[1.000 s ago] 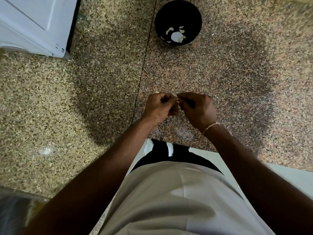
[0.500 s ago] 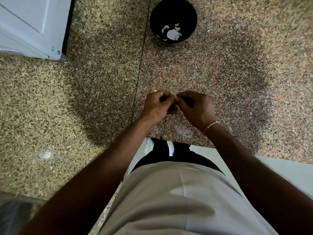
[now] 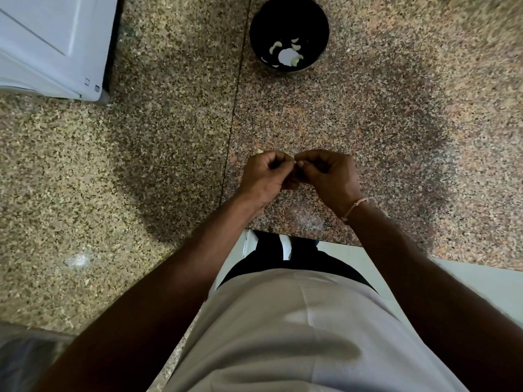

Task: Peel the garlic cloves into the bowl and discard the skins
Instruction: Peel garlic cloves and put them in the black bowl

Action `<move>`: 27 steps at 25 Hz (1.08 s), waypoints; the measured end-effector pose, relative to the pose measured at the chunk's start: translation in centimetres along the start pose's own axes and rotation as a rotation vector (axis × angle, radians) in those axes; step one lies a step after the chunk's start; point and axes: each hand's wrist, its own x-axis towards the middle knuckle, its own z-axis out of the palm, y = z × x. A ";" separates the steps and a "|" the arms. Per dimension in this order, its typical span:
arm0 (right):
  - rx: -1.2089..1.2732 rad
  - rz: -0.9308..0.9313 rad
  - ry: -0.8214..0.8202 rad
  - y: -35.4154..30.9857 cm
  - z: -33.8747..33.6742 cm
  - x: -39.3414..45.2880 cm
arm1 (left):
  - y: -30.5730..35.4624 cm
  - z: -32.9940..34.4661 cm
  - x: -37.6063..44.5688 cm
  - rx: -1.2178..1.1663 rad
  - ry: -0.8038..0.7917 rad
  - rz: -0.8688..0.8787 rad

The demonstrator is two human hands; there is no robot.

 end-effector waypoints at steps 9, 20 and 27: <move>0.185 0.086 0.055 0.7 0.4 0.4 | -0.6 -0.5 0.5 -0.020 0.012 -0.015; 0.263 0.143 0.092 1.1 0.0 0.9 | -0.4 -0.7 0.5 0.185 0.113 0.040; -0.112 0.019 0.105 0.9 -0.4 0.5 | -0.8 -0.3 1.0 0.485 0.129 0.217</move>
